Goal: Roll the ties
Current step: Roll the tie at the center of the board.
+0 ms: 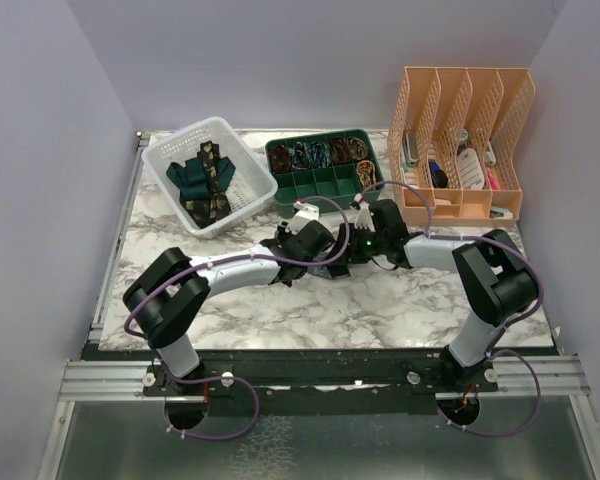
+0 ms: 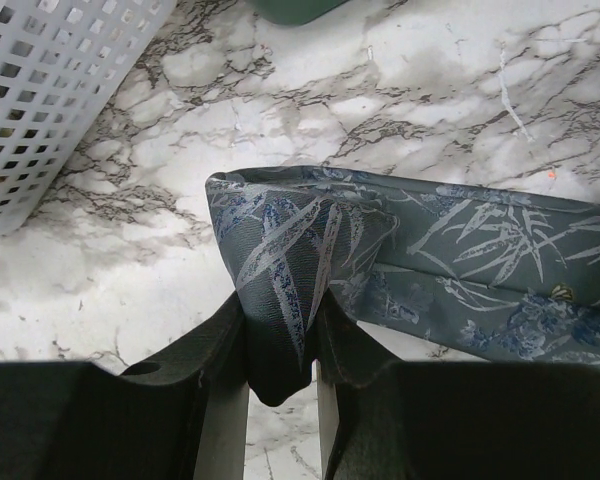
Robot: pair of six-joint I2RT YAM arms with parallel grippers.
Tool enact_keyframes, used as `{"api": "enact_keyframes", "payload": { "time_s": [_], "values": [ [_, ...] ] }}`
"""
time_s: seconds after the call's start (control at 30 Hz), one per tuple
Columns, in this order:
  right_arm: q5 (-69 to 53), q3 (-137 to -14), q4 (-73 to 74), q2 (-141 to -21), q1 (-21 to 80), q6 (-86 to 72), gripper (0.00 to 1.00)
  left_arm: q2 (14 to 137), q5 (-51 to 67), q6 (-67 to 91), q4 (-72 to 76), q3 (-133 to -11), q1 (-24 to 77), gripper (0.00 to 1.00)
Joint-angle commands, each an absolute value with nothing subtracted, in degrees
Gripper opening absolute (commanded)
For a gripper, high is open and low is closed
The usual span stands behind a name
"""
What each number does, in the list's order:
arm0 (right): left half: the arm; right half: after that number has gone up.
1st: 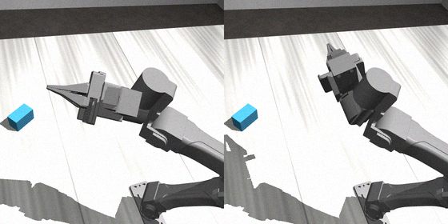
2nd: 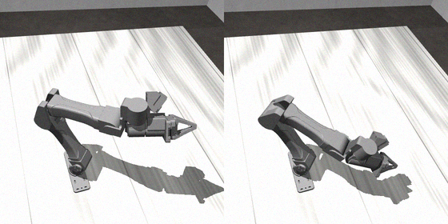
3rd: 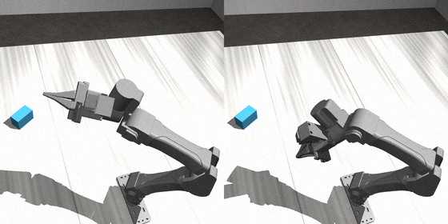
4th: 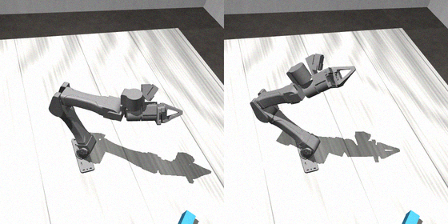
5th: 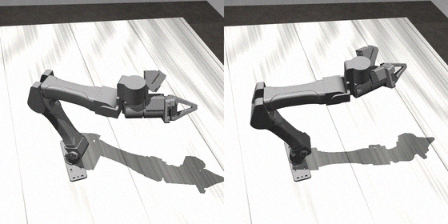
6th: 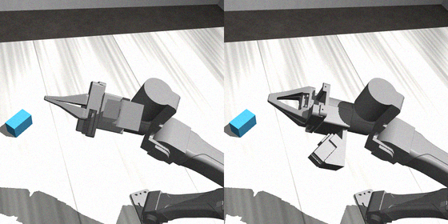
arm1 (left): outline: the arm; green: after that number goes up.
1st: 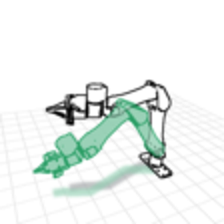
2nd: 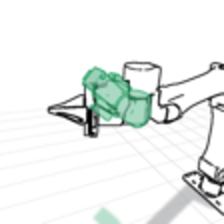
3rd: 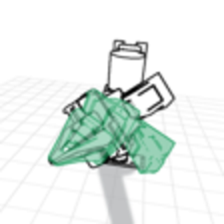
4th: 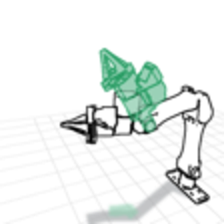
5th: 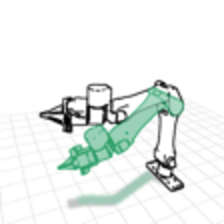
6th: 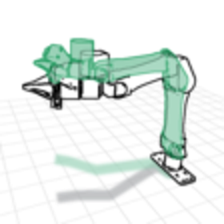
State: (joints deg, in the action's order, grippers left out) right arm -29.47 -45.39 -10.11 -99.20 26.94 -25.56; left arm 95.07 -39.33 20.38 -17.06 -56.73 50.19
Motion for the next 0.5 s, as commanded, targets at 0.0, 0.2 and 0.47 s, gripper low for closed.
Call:
{"api": "enact_keyframes", "payload": {
  "time_s": [0.0,0.2,0.47],
  "values": [
    [-30.1,-43.4,-8.2,-98.8,27.2,-26.1,0.53,98.0,-49.1,21.4,-20.6,-59.3,51.8,0.04],
    [-31.8,-42.7,-8.6,-98.5,27.2,-26.4,0.53,102.2,-52.5,24.0,-20.7,-61.3,53.6,0.04],
    [-25.0,-41.9,-7.1,-97.4,27.1,-30.0,0.55,104.1,-46.5,24.1,-18.9,-62.7,57.3,0.17]
  ]
}}
